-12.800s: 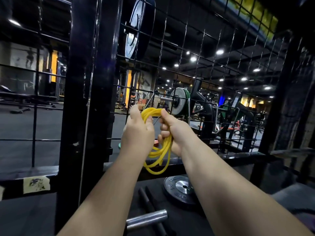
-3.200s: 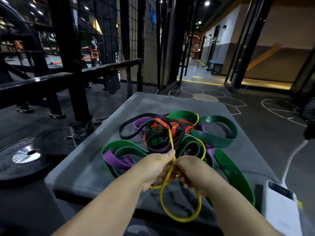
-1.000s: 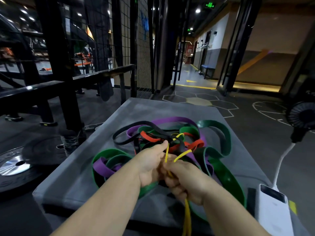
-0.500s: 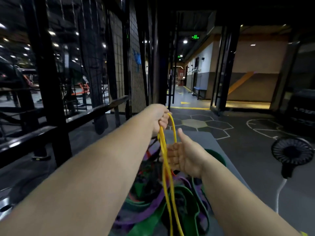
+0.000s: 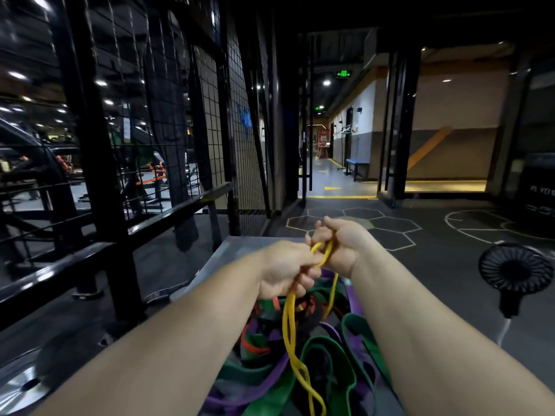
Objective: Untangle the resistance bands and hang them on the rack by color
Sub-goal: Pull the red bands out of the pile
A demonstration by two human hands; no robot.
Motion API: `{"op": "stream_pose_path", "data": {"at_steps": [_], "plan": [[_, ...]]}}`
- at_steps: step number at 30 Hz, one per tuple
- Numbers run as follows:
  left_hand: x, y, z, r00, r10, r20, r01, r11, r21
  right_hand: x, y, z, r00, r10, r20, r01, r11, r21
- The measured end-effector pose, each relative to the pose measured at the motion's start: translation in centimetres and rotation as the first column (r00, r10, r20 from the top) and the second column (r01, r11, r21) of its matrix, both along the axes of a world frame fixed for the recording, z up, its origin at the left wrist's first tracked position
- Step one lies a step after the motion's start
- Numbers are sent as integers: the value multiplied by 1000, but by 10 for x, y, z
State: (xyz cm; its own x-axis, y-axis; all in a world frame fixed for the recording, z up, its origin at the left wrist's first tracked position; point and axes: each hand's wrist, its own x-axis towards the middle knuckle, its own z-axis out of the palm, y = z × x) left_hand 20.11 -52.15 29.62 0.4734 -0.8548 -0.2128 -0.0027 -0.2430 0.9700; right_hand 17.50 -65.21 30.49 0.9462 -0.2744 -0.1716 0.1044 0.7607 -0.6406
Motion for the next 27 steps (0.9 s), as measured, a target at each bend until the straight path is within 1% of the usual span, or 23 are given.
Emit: {"op": "stream_pose_path", "data": {"at_steps": [3, 5, 8, 9, 10, 12, 13, 14, 15, 16, 17, 18, 20, 21, 23, 24, 25, 27], "plan": [[1, 9, -5, 988, -36, -147, 35, 999, -10, -6, 2, -2, 1000, 4, -22, -8, 979, -203], [7, 8, -8, 982, 20, -190, -18, 1000, 9, -12, 4, -5, 999, 41, -31, -48, 951, -307], [10, 5, -10, 949, 99, -300, -122, 991, -58, -25, 10, -12, 983, 180, -34, -175, 872, -457], [8, 3, -8, 928, 107, -357, -149, 984, -93, -31, 14, -14, 966, 252, -53, -243, 824, -511], [6, 1, -6, 911, 118, -396, -176, 978, -115, -38, 19, -17, 942, 323, -97, -317, 753, -577], [9, -6, -3, 906, 167, -388, -228, 967, -115, -47, 25, -31, 887, 409, -215, -438, 600, -670], [11, -10, 1, 902, 189, -389, -253, 960, -121, -50, 26, -39, 869, 421, -260, -475, 560, -679], [15, -13, 5, 877, 228, -423, -313, 939, -142, -53, 26, -46, 859, 427, -284, -496, 554, -669], [19, -15, 11, 838, 266, -476, -380, 911, -159, -55, 24, -52, 853, 433, -291, -509, 568, -647], [22, -15, 19, 819, 292, -494, -420, 892, -168, -55, 19, -57, 852, 437, -286, -513, 596, -618], [25, -14, 26, 832, 302, -465, -420, 891, -171, -53, 12, -59, 859, 434, -271, -506, 644, -574], [24, -13, 34, 872, 291, -394, -380, 910, -168, -51, 5, -59, 875, 420, -239, -481, 708, -517], [13, -12, 46, 952, 192, -239, -233, 960, -156, -46, -2, -53, 913, 379, -149, -407, 830, -381], [5, -12, 49, 977, 131, -169, -154, 979, -134, -43, -2, -48, 924, 371, -91, -379, 867, -324], [-9, -13, 47, 998, -3, -62, -2, 997, -81, -41, 4, -35, 940, 341, 26, -323, 911, -257], [-13, -12, 44, 998, -57, -10, 57, 997, -46, -39, 6, -27, 956, 290, 41, -274, 936, -221], [-14, -10, 40, 994, -99, 42, 99, 995, 0, -36, 8, -19, 976, 215, 21, -208, 963, -169], [-10, -3, 33, 982, -150, 111, 139, 985, 98, -25, 6, -5, 995, 75, -64, -82, 991, -109]]}}
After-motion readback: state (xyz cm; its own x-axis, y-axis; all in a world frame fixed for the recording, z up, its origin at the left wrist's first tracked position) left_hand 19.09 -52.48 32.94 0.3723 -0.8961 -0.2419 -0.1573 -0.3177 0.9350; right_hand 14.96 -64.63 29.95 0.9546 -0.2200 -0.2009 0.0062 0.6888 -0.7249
